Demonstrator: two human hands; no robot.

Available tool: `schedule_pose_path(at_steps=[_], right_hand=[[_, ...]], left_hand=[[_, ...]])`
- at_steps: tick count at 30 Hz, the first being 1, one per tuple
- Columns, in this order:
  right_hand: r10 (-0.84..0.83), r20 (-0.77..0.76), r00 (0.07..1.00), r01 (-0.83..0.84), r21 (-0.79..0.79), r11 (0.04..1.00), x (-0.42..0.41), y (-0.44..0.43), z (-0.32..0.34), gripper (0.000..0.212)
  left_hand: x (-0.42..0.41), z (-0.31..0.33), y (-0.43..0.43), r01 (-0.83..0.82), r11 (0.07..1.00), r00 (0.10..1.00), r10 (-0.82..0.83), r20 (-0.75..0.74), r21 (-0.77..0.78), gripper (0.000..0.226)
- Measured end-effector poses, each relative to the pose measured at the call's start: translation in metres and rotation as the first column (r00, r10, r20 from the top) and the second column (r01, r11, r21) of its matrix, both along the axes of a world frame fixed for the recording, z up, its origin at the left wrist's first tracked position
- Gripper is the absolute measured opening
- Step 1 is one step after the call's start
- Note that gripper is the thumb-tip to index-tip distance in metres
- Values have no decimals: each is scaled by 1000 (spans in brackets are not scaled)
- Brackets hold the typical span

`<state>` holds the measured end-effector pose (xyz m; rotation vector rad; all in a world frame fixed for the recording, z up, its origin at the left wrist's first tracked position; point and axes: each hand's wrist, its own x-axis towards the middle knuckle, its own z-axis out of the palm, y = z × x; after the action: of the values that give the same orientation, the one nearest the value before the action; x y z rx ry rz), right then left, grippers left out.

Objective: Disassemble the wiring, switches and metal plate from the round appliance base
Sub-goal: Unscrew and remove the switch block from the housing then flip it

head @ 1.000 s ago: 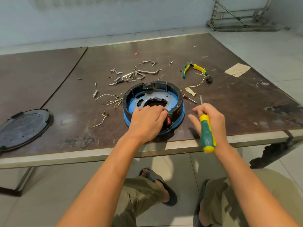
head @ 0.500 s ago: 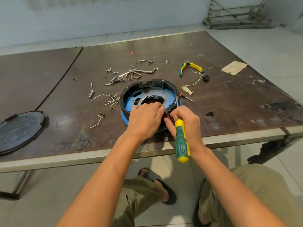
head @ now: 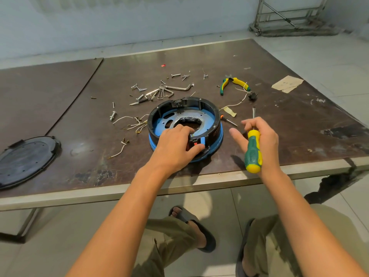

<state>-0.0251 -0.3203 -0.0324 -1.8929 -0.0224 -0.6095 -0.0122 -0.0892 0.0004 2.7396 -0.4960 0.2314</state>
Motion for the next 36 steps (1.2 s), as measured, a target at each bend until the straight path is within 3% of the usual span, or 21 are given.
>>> schedule_pose_path(at_steps=[2,5,10,15,27,36], right_hand=[[66,8,998,-66,70,995,-4,4,2,23],[184,21,983,-184,235,954,-10,12,5,31],[418,103,903,-393,593,703,-13,13,11,18],[482,13,876,-385,621,683,-13,13,2,20],[542,-21,840,-411,628,661,-20,22,0,25],[492,-85,866,-284,726,626,-17,29,-3,26]], left_hand=[[0,0,1,-11,999,1000,11,8,-47,50],[-1,-2,3,-3,999,1000,4,29,-45,41],[-2,0,5,16,998,1000,-17,-18,-61,42],[-4,2,9,39,997,997,-43,-63,-73,41],[-3,7,8,75,995,990,-82,-113,-67,38],[-1,9,11,151,987,977,-159,-140,-61,39]])
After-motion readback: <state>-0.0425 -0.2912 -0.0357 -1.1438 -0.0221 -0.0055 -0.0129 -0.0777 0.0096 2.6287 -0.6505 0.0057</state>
